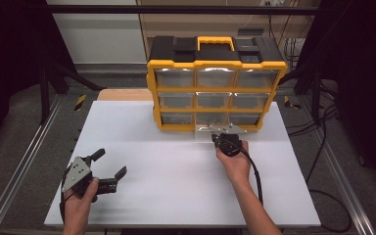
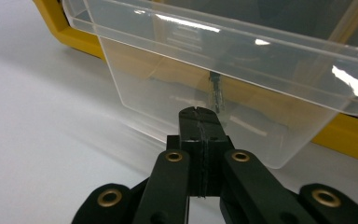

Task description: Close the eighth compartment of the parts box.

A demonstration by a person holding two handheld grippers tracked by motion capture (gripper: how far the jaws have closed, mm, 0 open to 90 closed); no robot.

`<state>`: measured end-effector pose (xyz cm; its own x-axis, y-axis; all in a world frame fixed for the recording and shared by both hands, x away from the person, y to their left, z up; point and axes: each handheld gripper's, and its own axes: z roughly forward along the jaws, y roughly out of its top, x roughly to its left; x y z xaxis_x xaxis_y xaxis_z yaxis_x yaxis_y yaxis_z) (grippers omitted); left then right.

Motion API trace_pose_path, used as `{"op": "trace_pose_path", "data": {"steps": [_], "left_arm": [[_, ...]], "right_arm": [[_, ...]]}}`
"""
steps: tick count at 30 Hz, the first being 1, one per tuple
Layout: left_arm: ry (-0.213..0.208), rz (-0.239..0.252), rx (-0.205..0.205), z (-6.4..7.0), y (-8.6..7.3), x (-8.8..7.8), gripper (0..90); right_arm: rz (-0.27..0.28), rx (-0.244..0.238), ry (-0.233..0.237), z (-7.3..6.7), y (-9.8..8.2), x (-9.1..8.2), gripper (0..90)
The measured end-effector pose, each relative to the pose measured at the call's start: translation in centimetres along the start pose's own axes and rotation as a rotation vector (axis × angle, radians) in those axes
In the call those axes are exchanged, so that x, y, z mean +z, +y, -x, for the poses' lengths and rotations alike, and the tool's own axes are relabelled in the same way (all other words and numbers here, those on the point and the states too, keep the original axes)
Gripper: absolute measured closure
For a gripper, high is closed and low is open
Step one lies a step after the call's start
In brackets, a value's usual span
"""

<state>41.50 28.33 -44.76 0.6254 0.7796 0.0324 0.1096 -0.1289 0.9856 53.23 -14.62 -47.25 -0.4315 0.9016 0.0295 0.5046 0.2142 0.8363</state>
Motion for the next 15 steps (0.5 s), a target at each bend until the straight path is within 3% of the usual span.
{"op": "trace_pose_path", "data": {"steps": [15], "left_arm": [[0.004, 0.003, -0.002, -0.14, 0.02, -0.08, 1.6]], "right_arm": [[-0.006, 0.024, -0.017, 0.53, 0.12, 0.0, 90.0]]}}
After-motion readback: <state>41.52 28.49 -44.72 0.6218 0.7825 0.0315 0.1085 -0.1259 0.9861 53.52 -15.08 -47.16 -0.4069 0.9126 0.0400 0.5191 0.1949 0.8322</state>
